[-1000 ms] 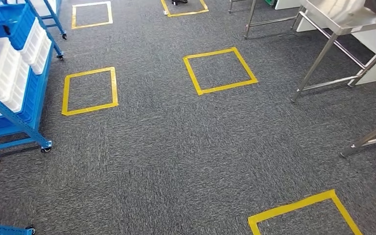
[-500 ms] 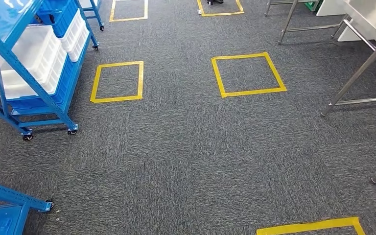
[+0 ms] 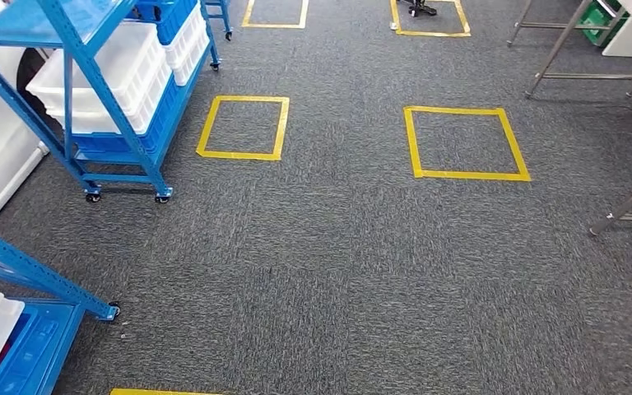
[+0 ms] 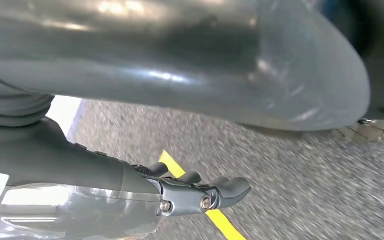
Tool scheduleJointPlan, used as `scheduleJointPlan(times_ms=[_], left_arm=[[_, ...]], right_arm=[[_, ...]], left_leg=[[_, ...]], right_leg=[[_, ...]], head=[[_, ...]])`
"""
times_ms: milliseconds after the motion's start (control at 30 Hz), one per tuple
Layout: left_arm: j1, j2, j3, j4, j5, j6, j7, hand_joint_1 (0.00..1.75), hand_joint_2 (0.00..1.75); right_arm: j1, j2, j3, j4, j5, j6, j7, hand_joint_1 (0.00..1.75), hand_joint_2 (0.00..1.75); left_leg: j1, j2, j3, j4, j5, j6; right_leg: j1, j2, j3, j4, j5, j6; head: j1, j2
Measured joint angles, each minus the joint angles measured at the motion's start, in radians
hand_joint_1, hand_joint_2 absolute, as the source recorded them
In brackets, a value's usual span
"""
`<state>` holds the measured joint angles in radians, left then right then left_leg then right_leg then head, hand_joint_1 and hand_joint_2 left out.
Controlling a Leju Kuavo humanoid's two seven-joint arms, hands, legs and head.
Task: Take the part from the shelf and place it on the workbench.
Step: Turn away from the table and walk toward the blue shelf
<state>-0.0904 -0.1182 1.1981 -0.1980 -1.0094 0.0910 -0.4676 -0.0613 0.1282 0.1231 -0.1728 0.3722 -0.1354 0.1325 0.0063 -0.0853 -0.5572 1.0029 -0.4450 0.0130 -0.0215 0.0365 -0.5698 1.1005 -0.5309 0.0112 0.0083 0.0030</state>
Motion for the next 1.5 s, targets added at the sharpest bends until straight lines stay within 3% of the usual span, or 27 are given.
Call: scheduleJointPlan(times_ms=[67, 133, 167, 233, 300, 367, 400, 467, 533, 600, 667, 733, 767, 800, 867, 933, 967, 1033, 1100, 1167, 1200, 1267, 1300, 1367, 1400, 1433, 1500], left_arm=[[-0.001, -0.001, -0.002, 0.0, -0.009, -0.001, -0.007, 0.0, 0.0], [-0.001, -0.005, -0.003, 0.0, -0.016, -0.002, -0.011, 0.0, 0.0], [0.0, -0.007, -0.004, 0.0, -0.019, -0.003, -0.011, 0.0, 0.0], [0.0, -0.013, -0.006, 0.0, -0.024, -0.004, -0.006, 0.0, 0.0], [-0.004, -0.022, -0.01, 0.0, -0.03, 0.0, 0.004, 0.0, 0.0], [-0.004, -0.031, -0.015, 0.0, -0.033, 0.014, 0.018, 0.0, 0.0], [-0.002, -0.035, -0.016, 0.0, -0.034, 0.023, 0.026, 0.0, 0.0], [0.0, -0.039, -0.017, 0.0, -0.036, 0.043, 0.041, 0.0, 0.0], [-0.002, -0.04, -0.019, 0.0, -0.039, 0.052, 0.048, 0.0, 0.0], [-0.004, -0.041, -0.022, 0.0, -0.043, 0.057, 0.05, 0.0, 0.0], [-0.001, -0.043, -0.024, 0.0, -0.048, 0.06, 0.051, 0.0, 0.0], [0.0, -0.045, -0.025, 0.0, -0.051, 0.062, 0.051, 0.0, 0.0], [-0.001, -0.047, -0.025, 0.0, -0.051, 0.062, 0.05, 0.0, 0.0], [-0.003, -0.048, -0.026, 0.0, -0.052, 0.062, 0.049, 0.0, 0.0], [-0.005, -0.052, -0.026, 0.0, -0.053, 0.062, 0.048, 0.0, 0.0], [-0.004, -0.055, -0.027, 0.0, -0.056, 0.061, 0.047, 0.0, 0.0], [-0.004, -0.057, -0.028, 0.0, -0.057, 0.061, 0.046, 0.0, 0.0], [-0.005, -0.062, -0.029, 0.0, -0.059, 0.06, 0.043, 0.0, 0.0], [-0.007, -0.064, -0.032, 0.0, -0.059, 0.059, 0.039, 0.0, 0.0], [-0.006, -0.065, -0.033, 0.0, -0.059, 0.059, 0.039, 0.0, 0.0], [-0.005, -0.066, -0.033, 0.0, -0.059, 0.056, 0.039, 0.0, 0.0], [-0.005, -0.066, -0.034, 0.0, -0.059, 0.048, 0.038, 0.0, 0.0], [-0.007, -0.067, -0.034, 0.0, -0.059, 0.044, 0.038, 0.0, 0.0], [-0.01, -0.068, -0.035, 0.0, -0.059, 0.04, 0.035, 0.0, 0.0], [-0.01, -0.069, -0.036, 0.0, -0.059, 0.04, 0.034, 0.0, 0.0], [-0.009, -0.07, -0.036, 0.0, -0.059, 0.041, 0.033, 0.0, 0.0], [-0.008, -0.07, -0.038, 0.0, -0.06, 0.043, 0.033, 0.0, 0.0]], right_arm=[[0.0, -0.002, 0.0, 0.0, -0.004, -0.003, -0.006, 0.0, 0.0], [-0.001, -0.003, -0.001, 0.0, -0.007, -0.002, -0.02, 0.0, 0.0], [-0.002, -0.004, -0.001, 0.0, -0.008, 0.0, -0.028, 0.0, 0.0], [-0.001, -0.007, -0.001, 0.0, -0.009, 0.008, -0.044, 0.0, 0.0], [0.003, -0.013, -0.001, 0.0, -0.009, 0.013, -0.055, 0.0, 0.0], [0.006, -0.021, -0.001, 0.0, -0.006, 0.019, -0.059, 0.0, 0.0], [0.006, -0.024, -0.001, 0.0, -0.001, 0.022, -0.058, 0.0, 0.0], [0.006, -0.029, 0.0, 0.0, 0.01, 0.031, -0.054, 0.0, 0.0], [0.006, -0.031, 0.0, 0.0, 0.015, 0.035, -0.051, 0.0, 0.0], [0.005, -0.031, 0.0, 0.0, 0.015, 0.035, -0.05, 0.0, 0.0], [0.0, -0.032, 0.0, 0.0, 0.015, 0.034, -0.05, 0.0, 0.0], [-0.001, -0.034, 0.0, 0.0, 0.016, 0.033, -0.05, 0.0, 0.0], [0.0, -0.035, 0.0, 0.0, 0.017, 0.033, -0.05, 0.0, 0.0], [0.002, -0.037, 0.0, 0.0, 0.018, 0.033, -0.05, 0.0, 0.0], [0.005, -0.038, 0.0, 0.0, 0.019, 0.034, -0.05, 0.0, 0.0], [0.005, -0.039, 0.0, 0.0, 0.019, 0.035, -0.049, 0.0, 0.0], [0.006, -0.04, 0.0, 0.0, 0.019, 0.036, -0.049, 0.0, 0.0], [0.009, -0.043, 0.0, 0.001, 0.02, 0.038, -0.049, 0.0, 0.0], [0.009, -0.045, 0.001, 0.002, 0.02, 0.039, -0.049, 0.0, 0.0], [0.006, -0.045, 0.001, 0.002, 0.022, 0.039, -0.049, 0.0, 0.0], [0.006, -0.045, 0.001, 0.002, 0.022, 0.041, -0.049, 0.0, 0.0], [0.008, -0.045, 0.001, 0.002, 0.024, 0.046, -0.051, 0.0, 0.0], [0.009, -0.046, 0.001, 0.002, 0.025, 0.05, -0.053, 0.0, 0.0], [0.011, -0.046, 0.001, 0.002, 0.028, 0.062, -0.06, 0.0, 0.0], [0.012, -0.047, 0.001, 0.002, 0.029, 0.068, -0.063, 0.0, 0.0], [0.011, -0.047, 0.001, 0.002, 0.029, 0.072, -0.066, 0.0, 0.0], [0.01, -0.047, 0.002, 0.002, 0.03, 0.077, -0.069, 0.0, 0.0]], left_leg=[[0.0, -0.02, -0.009, 0.012, -0.004, -0.012], [0.003, -0.038, -0.016, 0.012, -0.002, -0.026], [0.005, -0.035, -0.019, 0.016, -0.004, -0.031], [0.004, 0.007, -0.042, 0.063, -0.035, -0.039], [0.004, 0.059, -0.099, 0.183, -0.1, -0.045], [0.007, 0.075, -0.15, 0.291, -0.138, -0.049], [0.007, 0.078, -0.151, 0.294, -0.129, -0.049], [0.006, 0.093, -0.098, 0.197, -0.068, -0.044], [-0.002, 0.131, -0.031, 0.069, -0.023, -0.03], [-0.012, 0.148, -0.011, 0.022, -0.017, -0.017], [-0.012, 0.127, -0.011, 0.014, -0.011, -0.006], [-0.006, 0.107, -0.004, 0.0, -0.003, 0.006], [-0.003, 0.097, 0.0, -0.005, 0.0, 0.011], [-0.004, 0.086, -0.001, -0.006, 0.001, 0.014], [-0.005, 0.061, -0.002, -0.005, 0.002, 0.017], [-0.005, 0.033, 0.001, -0.004, 0.0, 0.015], [-0.004, 0.018, 0.003, -0.001, -0.001, 0.013], [-0.004, -0.007, 0.002, 0.009, -0.007, 0.006], [-0.004, -0.028, -0.008, 0.017, -0.01, -0.006], [-0.001, -0.045, -0.015, 0.018, -0.009, -0.019], [-0.001, -0.031, -0.019, 0.025, -0.014, -0.024], [-0.002, 0.025, -0.047, 0.087, -0.053, -0.033], [-0.003, 0.056, -0.076, 0.148, -0.086, -0.036], [0.001, 0.075, -0.138, 0.275, -0.14, -0.042], [0.002, 0.077, -0.153, 0.306, -0.144, -0.043], [0.003, 0.079, -0.147, 0.296, -0.127, -0.043], [0.001, 0.099, -0.083, 0.175, -0.061, -0.036]], right_leg=[[-0.002, 0.029, 0.027, -0.064, 0.019, -0.006], [0.002, 0.016, 0.027, -0.067, 0.018, -0.019], [0.003, 0.006, 0.029, -0.07, 0.02, -0.026], [0.003, -0.018, 0.031, -0.078, 0.025, -0.041], [0.007, -0.045, 0.032, -0.08, 0.024, -0.05], [0.012, -0.074, 0.033, -0.079, 0.021, -0.052], [0.013, -0.088, 0.034, -0.079, 0.019, -0.052], [0.015, -0.111, 0.04, -0.079, 0.014, -0.05], [0.018, -0.13, 0.047, -0.078, 0.007, -0.042], [0.021, -0.148, 0.051, -0.079, 0.002, -0.032], [0.019, -0.158, 0.057, -0.08, -0.001, -0.022], [0.016, -0.116, 0.05, -0.053, -0.026, -0.012], [0.014, -0.085, 0.03, -0.008, -0.054, -0.009], [0.013, -0.059, -0.001, 0.055, -0.086, -0.008], [0.013, -0.042, -0.069, 0.179, -0.131, -0.007], [0.01, -0.037, -0.079, 0.177, -0.093, -0.007], [0.008, -0.03, -0.058, 0.12, -0.05, -0.007], [0.002, 0.013, -0.007, -0.006, 0.015, -0.009], [0.001, 0.043, 0.011, -0.059, 0.03, -0.014], [0.003, 0.028, 0.013, -0.063, 0.03, -0.024], [0.003, 0.016, 0.015, -0.066, 0.032, -0.031], [0.003, -0.012, 0.02, -0.074, 0.034, -0.044], [0.005, -0.027, 0.021, -0.075, 0.033, -0.048], [0.01, -0.058, 0.022, -0.075, 0.029, -0.052], [0.011, -0.073, 0.023, -0.075, 0.028, -0.053], [0.012, -0.086, 0.025, -0.075, 0.026, -0.053], [0.013, -0.107, 0.033, -0.075, 0.021, -0.05]], head=[[0.0, 0.0], [-0.001, 0.0], [-0.001, 0.0], [-0.008, 0.0], [-0.015, 0.0], [-0.015, 0.0], [-0.015, 0.0], [-0.015, 0.0], [-0.015, 0.0], [-0.014, 0.0], [-0.014, 0.0], [-0.011, 0.0], [-0.009, 0.0], [-0.007, 0.0], [-0.006, 0.0], [-0.005, 0.0], [-0.005, 0.0], [-0.005, 0.0], [-0.005, 0.0], [-0.005, 0.0], [-0.006, 0.0], [-0.011, 0.0], [-0.014, 0.0], [-0.016, 0.0], [-0.016, 0.0], [-0.016, 0.0], [-0.016, 0.0]])
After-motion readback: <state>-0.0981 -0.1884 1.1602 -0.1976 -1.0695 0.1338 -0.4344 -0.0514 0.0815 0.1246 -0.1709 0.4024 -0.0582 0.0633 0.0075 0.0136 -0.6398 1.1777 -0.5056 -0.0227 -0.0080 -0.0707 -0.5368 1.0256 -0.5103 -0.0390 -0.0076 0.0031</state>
